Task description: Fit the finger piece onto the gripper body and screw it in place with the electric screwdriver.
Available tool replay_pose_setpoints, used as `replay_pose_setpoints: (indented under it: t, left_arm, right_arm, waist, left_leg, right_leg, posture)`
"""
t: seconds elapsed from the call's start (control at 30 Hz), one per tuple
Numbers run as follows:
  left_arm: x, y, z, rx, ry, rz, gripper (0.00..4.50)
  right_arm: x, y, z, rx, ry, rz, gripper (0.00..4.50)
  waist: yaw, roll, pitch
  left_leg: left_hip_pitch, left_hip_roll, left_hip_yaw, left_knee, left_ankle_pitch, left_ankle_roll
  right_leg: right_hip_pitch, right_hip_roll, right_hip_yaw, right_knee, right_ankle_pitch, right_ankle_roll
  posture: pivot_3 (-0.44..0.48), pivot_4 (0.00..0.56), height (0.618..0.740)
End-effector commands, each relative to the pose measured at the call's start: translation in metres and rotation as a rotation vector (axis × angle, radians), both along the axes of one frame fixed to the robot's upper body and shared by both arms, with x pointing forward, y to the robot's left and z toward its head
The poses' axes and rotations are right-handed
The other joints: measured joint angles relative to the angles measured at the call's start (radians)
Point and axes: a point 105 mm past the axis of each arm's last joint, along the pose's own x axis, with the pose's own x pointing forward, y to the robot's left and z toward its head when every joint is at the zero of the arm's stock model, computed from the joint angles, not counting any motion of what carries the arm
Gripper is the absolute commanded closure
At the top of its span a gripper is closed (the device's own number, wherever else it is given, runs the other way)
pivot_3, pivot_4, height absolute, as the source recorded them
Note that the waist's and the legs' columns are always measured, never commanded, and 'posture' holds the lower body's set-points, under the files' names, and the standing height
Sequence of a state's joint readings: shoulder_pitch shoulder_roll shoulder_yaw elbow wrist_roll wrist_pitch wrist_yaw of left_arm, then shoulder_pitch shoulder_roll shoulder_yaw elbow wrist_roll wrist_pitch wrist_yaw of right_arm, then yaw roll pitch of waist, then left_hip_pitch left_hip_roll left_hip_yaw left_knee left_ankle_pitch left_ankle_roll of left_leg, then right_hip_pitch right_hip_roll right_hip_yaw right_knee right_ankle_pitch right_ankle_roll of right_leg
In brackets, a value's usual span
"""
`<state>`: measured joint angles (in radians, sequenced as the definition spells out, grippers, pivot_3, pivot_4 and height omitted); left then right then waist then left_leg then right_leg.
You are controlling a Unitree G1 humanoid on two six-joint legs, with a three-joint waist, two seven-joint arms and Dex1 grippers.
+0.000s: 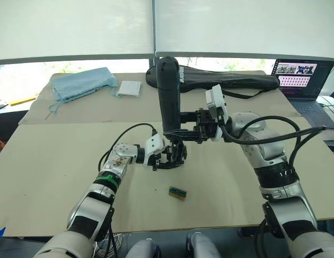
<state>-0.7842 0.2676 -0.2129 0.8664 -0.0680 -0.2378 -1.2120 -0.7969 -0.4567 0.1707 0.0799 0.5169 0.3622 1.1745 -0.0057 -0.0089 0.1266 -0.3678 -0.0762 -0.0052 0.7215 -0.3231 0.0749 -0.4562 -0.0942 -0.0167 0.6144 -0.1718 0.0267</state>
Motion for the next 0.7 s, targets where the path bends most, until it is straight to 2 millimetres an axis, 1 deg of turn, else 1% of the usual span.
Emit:
replay_pose_setpoints:
  t: [0.03,0.17,0.23,0.3,0.37,0.43,0.5,0.53,0.6,0.7]
  left_arm:
    - [0.004,0.008,0.011,-0.010,-0.042,0.017,2.19]
    - [0.003,0.007,0.010,-0.009,-0.039,0.016,2.19]
    - [0.002,0.006,0.009,-0.008,-0.037,0.014,2.19]
    - [0.001,0.006,0.007,-0.006,-0.031,0.013,2.19]
    - [0.001,0.006,0.005,-0.001,-0.026,0.013,2.19]
    - [0.000,0.006,0.003,0.003,-0.022,0.013,2.19]
    - [0.000,0.005,0.002,0.005,-0.021,0.013,2.19]
    - [0.000,0.005,0.002,0.005,-0.020,0.012,2.19]
    - [-0.001,0.003,0.001,0.008,-0.014,0.009,2.19]
    - [-0.002,0.003,-0.002,0.013,-0.006,0.007,2.19]
  right_arm:
    - [0.014,-0.010,-0.041,-0.123,0.096,-0.097,2.60]
    - [0.010,-0.010,-0.031,-0.113,0.034,-0.072,2.60]
    - [0.002,-0.008,-0.019,-0.093,-0.044,-0.029,2.60]
    - [-0.006,-0.005,-0.004,-0.058,-0.099,0.010,2.60]
    - [-0.017,0.000,0.019,0.005,-0.133,0.051,2.60]
    - [-0.024,0.003,0.037,0.055,-0.147,0.074,2.60]
    - [-0.029,0.005,0.047,0.087,-0.154,0.087,2.60]
    - [-0.032,0.005,0.055,0.115,-0.156,0.098,2.60]
    - [-0.040,0.006,0.079,0.191,-0.155,0.125,2.60]
    - [-0.046,0.007,0.098,0.240,-0.133,0.140,2.60]
  waist:
    - [-0.001,0.000,0.000]
    - [-0.003,0.000,0.000]
    - [-0.003,0.000,0.000]
    - [-0.003,0.000,0.000]
    - [-0.003,0.000,0.000]
    - [-0.003,0.000,0.000]
    - [-0.003,0.000,0.001]
    - [-0.003,0.000,0.001]
    - [-0.003,0.001,0.003]
    - [-0.002,0.001,0.003]
  left_leg:
    - [0.000,0.000,0.000,0.000,0.000,0.000]
    - [0.000,0.000,0.000,0.000,0.000,0.000]
    - [0.000,0.000,0.000,0.000,0.000,0.000]
    - [0.000,0.000,0.000,-0.001,0.000,0.000]
    - [-0.001,0.000,0.000,-0.001,0.000,0.000]
    - [-0.002,0.000,0.000,-0.001,0.000,0.000]
    - [-0.003,0.000,0.000,-0.001,0.000,0.000]
    - [-0.003,0.000,0.000,-0.001,0.000,0.000]
    - [-0.005,0.000,0.000,-0.001,0.000,0.000]
    - [-0.007,0.000,0.000,0.000,0.000,0.000]
  right_leg:
    - [0.000,0.000,0.000,0.000,0.000,0.000]
    - [0.000,0.000,0.000,0.000,0.000,0.000]
    - [0.000,0.000,0.000,0.000,0.000,0.000]
    - [-0.001,0.000,0.000,0.000,0.000,0.000]
    - [-0.001,0.000,0.000,-0.001,0.000,0.000]
    - [-0.002,0.000,0.000,-0.001,0.000,0.000]
    - [-0.003,0.000,0.000,-0.001,0.000,0.000]
    - [-0.004,0.000,0.000,-0.001,0.000,0.000]
    - [-0.005,0.000,0.000,-0.001,0.000,0.000]
    - [-0.008,0.000,0.000,0.000,0.000,0.000]
  posture:
    - [0.000,0.150,0.736]
    - [0.000,0.150,0.736]
    - [0.000,0.150,0.736]
    - [0.000,0.150,0.736]
    - [0.000,0.150,0.736]
    - [0.000,0.150,0.736]
    - [0.000,0.150,0.736]
    - [0.000,0.150,0.736]
    - [0.000,0.150,0.736]
    - [0.000,0.150,0.736]
